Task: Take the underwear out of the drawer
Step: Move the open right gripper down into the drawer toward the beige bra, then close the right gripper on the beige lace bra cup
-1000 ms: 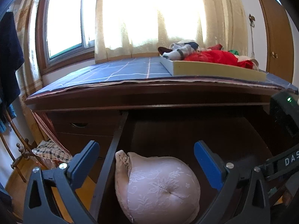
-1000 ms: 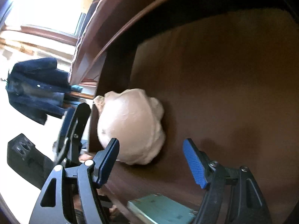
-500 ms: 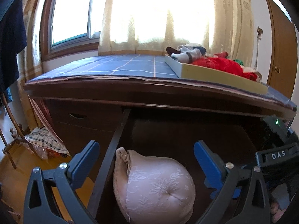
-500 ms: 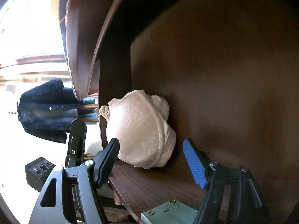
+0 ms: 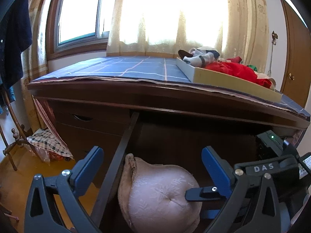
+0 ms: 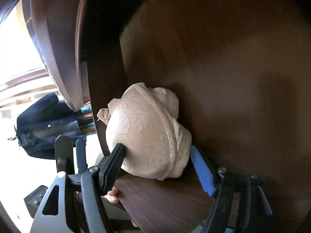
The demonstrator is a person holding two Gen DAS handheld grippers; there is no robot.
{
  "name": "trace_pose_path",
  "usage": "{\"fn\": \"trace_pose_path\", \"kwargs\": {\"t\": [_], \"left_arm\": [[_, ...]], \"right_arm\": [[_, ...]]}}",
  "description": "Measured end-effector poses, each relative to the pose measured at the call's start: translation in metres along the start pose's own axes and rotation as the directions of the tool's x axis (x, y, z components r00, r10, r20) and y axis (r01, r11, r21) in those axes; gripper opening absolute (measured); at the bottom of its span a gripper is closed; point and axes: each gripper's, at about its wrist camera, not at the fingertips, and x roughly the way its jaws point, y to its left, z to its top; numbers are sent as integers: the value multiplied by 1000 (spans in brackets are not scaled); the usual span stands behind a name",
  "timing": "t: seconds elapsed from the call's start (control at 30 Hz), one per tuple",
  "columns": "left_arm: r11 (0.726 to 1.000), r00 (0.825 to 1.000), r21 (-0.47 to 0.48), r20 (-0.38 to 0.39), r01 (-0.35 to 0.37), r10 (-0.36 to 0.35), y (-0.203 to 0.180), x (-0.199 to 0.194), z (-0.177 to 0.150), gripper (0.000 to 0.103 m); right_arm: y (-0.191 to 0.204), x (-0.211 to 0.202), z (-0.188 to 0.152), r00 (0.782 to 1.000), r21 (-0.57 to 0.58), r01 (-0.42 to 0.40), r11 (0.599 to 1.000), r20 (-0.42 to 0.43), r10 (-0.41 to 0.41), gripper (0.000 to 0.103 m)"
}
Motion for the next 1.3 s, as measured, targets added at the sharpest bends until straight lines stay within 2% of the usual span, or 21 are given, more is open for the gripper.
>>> {"fn": "trace_pose_path", "kwargs": {"t": [0.1, 0.2, 0.5, 0.63, 0.93, 1.13, 1.23, 1.3], "left_arm": [[1000, 1000, 3, -7, 7, -7, 0, 1, 0, 103], [1000, 1000, 24, -3, 7, -7, -2, 0, -1, 103], [999, 1000, 46, -4, 0, 0, -5, 0, 0, 103], [999, 1000, 47, -2, 3, -2, -5, -1, -1, 103], [999, 1000, 54, -1, -4, 4, -6, -1, -1, 103], [997, 1000, 71, 4, -16, 16, -9, -1, -1, 103], [997, 1000, 80, 9, -24, 24, -10, -1, -1, 103], [996, 1000, 83, 12, -29, 29, -10, -1, -1, 103]], "right_arm": [[4, 0, -3, 999, -17, 12, 1000, 31, -12, 63], [3, -1, -3, 1000, -26, 2, 1000, 19, -1, 52], [-2, -10, -5, 999, -26, -13, 1000, 42, 14, 36], [-5, -17, -5, 998, -17, -13, 1000, 63, 14, 35], [-14, -57, 0, 985, -47, 33, 998, 170, -24, 34], [-22, -99, -4, 953, -93, 122, 988, 288, -90, 34], [-24, -122, -7, 912, -129, 223, 966, 377, -160, 34], [-20, -135, -12, 872, -164, 314, 935, 439, -216, 34]]}}
